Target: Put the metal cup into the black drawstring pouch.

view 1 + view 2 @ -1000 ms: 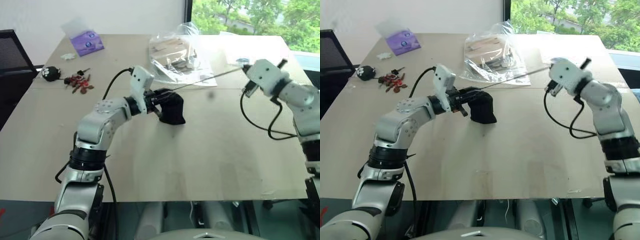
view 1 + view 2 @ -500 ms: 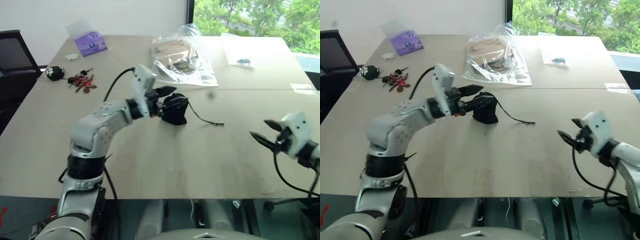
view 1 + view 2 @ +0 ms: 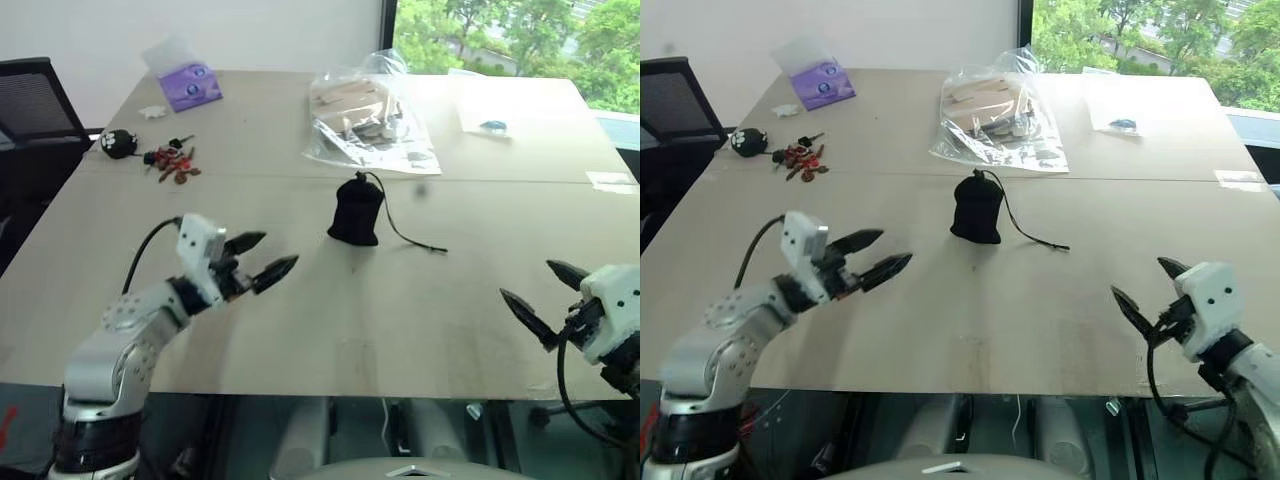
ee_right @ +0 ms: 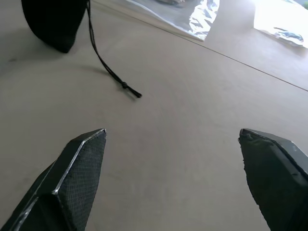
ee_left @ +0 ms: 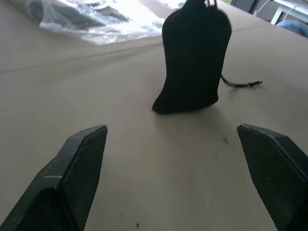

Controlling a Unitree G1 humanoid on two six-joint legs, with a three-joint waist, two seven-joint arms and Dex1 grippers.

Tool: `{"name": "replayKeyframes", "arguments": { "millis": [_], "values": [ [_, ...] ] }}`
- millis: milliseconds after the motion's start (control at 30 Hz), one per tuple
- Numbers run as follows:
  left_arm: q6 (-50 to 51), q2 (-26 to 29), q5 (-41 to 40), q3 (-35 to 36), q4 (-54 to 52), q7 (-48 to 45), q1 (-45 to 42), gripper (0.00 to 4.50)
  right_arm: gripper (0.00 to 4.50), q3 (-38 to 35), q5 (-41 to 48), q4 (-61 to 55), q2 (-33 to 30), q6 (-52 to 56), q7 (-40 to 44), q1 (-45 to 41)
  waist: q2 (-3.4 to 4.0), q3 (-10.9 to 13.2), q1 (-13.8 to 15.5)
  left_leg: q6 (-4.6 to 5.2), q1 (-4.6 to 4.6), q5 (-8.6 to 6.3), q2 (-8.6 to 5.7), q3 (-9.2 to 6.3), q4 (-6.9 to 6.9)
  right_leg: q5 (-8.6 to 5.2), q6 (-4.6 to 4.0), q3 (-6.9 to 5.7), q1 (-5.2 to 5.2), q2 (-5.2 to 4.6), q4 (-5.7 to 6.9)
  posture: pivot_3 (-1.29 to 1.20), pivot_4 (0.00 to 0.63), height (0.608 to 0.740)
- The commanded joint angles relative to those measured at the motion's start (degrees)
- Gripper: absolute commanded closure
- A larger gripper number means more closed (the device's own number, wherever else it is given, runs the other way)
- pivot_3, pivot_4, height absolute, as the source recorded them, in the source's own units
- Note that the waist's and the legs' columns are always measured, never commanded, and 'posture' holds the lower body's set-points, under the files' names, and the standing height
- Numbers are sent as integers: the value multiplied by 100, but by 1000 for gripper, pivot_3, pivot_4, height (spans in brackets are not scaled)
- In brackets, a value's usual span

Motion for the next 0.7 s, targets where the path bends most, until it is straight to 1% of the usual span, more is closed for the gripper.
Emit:
{"name": "replayKeyframes", "arguments": {
  "millis": [33,133,300,533,700],
  "values": [
    [-244,14,-45,192,-218,-34,151,38,0,99,33,-319,83,-206,-156,6,0,0,3,0,1,0,-2,1,0,0,0,0,1,1,0,0,150,740],
    [-305,-31,-43,253,-241,63,341,38,0,220,-46,-334,109,-296,-180,108,0,-1,-11,3,10,-2,-4,6,1,0,0,4,11,4,-1,0,150,740],
    [-390,-165,-47,368,-299,245,663,38,0,221,-24,-293,153,-499,-156,305,0,-1,-14,4,33,-2,0,9,-13,-1,-1,8,21,2,-1,0,150,740],
    [-649,-551,170,474,-370,911,739,38,0,335,21,-141,289,-650,-239,335,-3,-4,-13,4,51,-3,0,14,-19,-1,-1,14,34,1,-2,0,150,740],
    [-555,-736,132,409,-551,1235,777,38,0,349,-128,89,348,-881,-251,395,-3,-4,-14,5,50,-3,0,14,-20,-1,-1,14,33,1,-3,0,150,740]
  ]
}}
